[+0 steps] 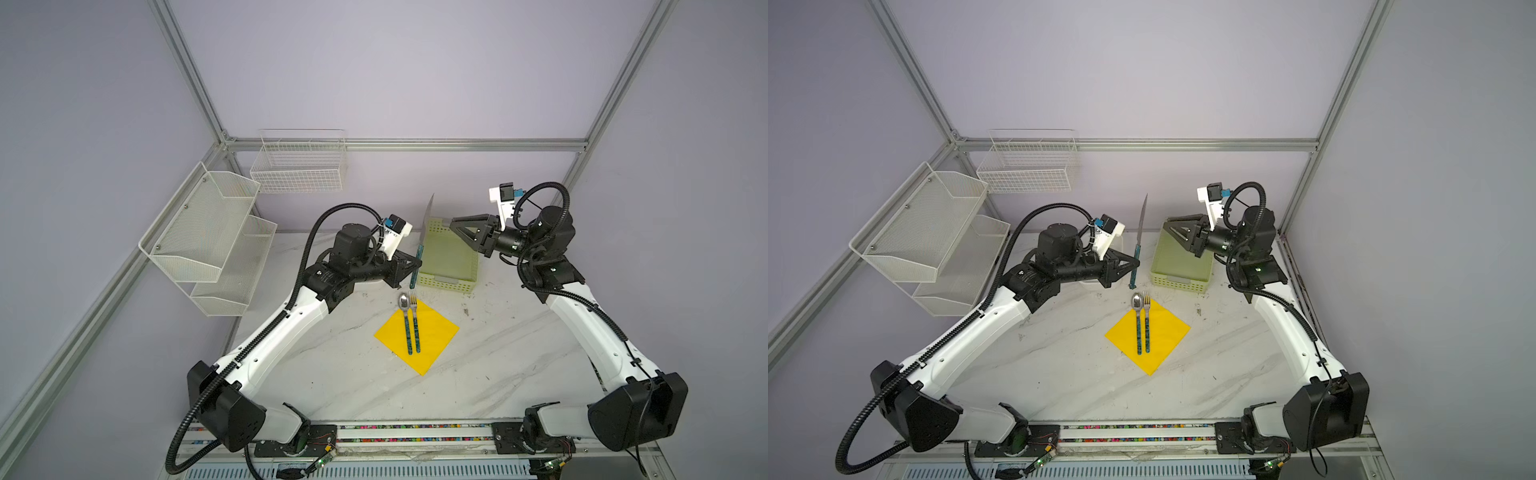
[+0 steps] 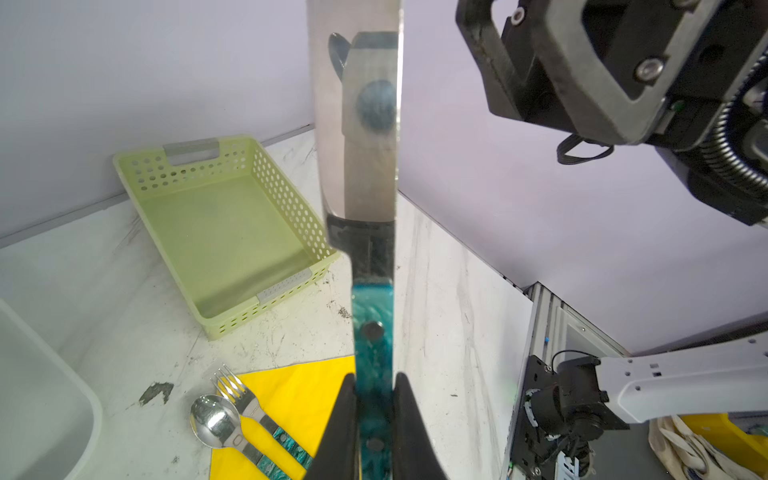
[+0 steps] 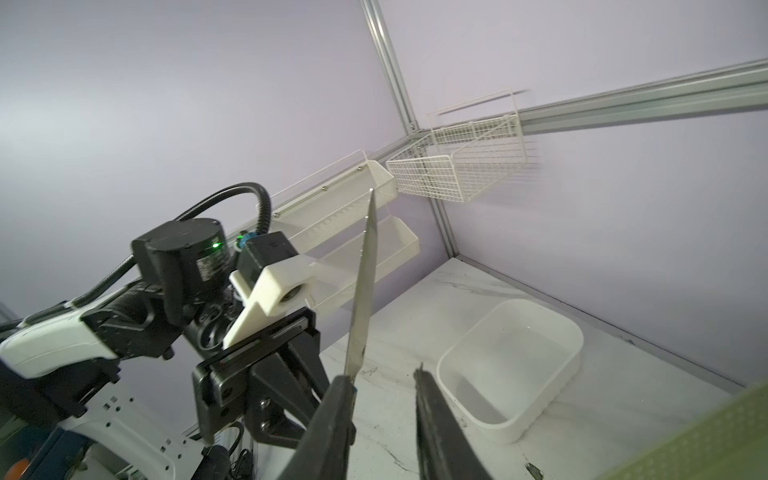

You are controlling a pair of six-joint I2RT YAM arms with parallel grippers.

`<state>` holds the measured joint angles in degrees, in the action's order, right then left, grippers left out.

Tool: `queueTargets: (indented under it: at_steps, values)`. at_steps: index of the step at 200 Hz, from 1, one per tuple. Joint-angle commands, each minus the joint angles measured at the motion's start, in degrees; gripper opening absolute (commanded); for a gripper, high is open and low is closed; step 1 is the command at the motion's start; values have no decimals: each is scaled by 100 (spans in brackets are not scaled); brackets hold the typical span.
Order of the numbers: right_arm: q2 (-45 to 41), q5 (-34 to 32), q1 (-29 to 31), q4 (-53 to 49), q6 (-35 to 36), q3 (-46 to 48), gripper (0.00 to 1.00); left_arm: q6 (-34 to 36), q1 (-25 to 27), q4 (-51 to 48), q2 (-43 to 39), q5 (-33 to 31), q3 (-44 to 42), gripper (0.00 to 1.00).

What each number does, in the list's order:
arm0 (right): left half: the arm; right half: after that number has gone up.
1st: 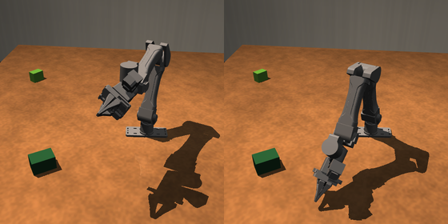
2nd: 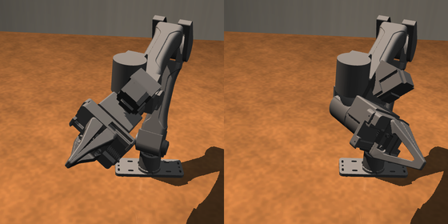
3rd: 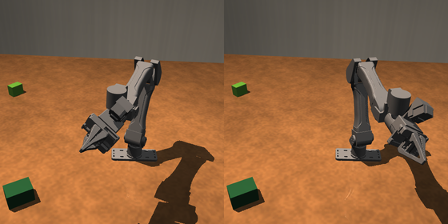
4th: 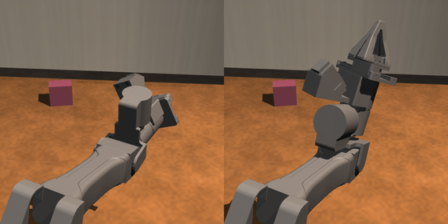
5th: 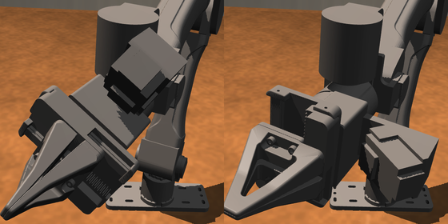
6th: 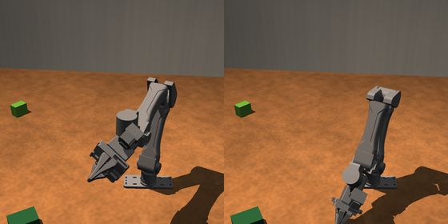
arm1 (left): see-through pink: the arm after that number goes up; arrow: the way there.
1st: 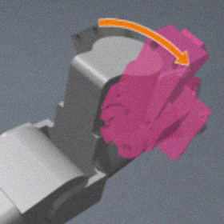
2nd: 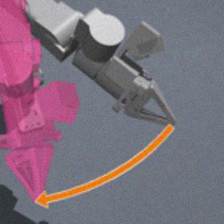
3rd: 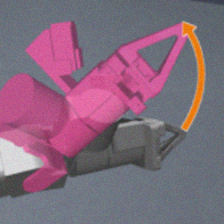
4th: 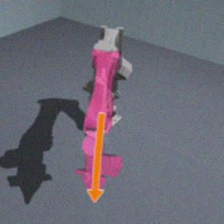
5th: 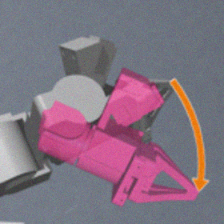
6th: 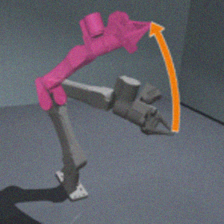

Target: Place the utensils on the paper napkin and roll it up

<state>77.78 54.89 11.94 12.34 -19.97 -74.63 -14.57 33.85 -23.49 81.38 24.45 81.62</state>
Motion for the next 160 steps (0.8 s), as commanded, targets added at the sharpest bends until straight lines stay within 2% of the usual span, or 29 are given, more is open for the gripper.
queueTargets:
  at_steps: [1,33,57,105,130,160]
  values:
    - [62,-575,-252,-495,138,77,30,-584,219,-286,177,-1083,-132,0]
    - [357,-764,-614,-535,-259,252,29,-1421,376,-304,202,-1557,-549,0]
    - [378,-1122,-720,-741,-276,305,28,-1995,488,-309,185,-1981,-889,0]
    - [161,-1284,-727,-850,-227,467,27,-2991,784,-323,604,-2119,-1290,0]
    - [121,-1168,-720,-882,-256,476,27,-3551,984,-451,962,-2250,-1288,0]
    - [123,-1113,-720,-906,-295,426,27,-3893,1227,-786,1446,-2418,-967,0]
